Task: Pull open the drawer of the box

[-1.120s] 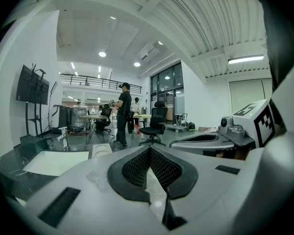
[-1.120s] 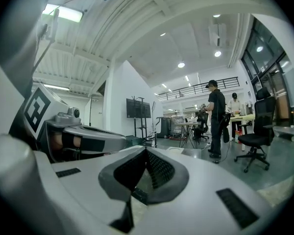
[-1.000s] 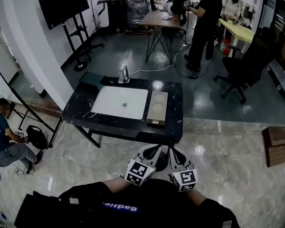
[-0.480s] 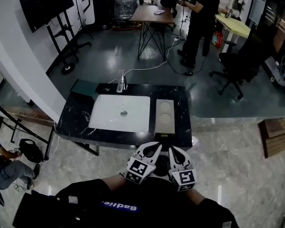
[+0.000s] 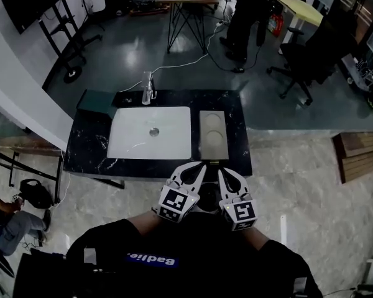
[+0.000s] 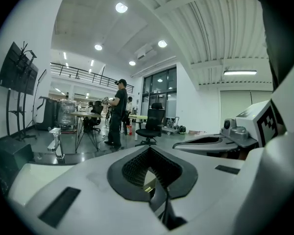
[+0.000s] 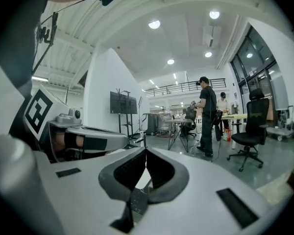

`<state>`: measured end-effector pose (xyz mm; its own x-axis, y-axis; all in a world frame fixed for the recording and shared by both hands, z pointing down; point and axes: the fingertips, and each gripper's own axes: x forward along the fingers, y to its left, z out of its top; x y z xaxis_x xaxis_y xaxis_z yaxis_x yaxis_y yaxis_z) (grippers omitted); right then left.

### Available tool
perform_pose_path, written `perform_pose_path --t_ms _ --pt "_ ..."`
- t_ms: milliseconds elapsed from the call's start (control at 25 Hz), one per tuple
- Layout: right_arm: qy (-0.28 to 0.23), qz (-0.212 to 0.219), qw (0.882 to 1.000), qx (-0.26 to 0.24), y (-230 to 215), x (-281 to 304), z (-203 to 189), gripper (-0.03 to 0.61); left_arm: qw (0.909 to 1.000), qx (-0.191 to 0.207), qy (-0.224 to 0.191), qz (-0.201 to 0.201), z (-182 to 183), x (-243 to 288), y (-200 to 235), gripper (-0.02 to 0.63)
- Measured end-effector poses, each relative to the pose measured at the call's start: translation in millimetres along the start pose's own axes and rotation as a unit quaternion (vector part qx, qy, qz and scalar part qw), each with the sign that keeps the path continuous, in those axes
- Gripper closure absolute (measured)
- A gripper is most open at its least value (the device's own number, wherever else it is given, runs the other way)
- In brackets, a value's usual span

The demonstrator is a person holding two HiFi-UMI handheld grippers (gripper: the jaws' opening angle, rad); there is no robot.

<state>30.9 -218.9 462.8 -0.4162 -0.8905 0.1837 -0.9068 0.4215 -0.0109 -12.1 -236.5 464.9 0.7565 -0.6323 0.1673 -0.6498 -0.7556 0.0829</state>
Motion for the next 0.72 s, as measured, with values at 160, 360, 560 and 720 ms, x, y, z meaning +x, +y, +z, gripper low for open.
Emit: perform_pose_path --t_ms 160,360,560,720 --pt "0.006 0.007 1.0 0.005 -13 7 -2 0.577 0.9999 0.003 0.003 0.01 3 8 3 0.621" --pt "0.031 -0.004 0.999 0.015 -39 18 -19 0.575 0.9996 0.003 0.004 0.028 6 21 8 0.621" --pt "0.061 0.002 0.997 0.048 -49 19 -42 0.575 0.9993 0.001 0.021 0.03 1 27 3 0.621" --pt "0.079 0.011 0.994 0.074 -51 23 -59 0.564 0.9992 0.002 0.028 0.03 -4 30 3 0.621"
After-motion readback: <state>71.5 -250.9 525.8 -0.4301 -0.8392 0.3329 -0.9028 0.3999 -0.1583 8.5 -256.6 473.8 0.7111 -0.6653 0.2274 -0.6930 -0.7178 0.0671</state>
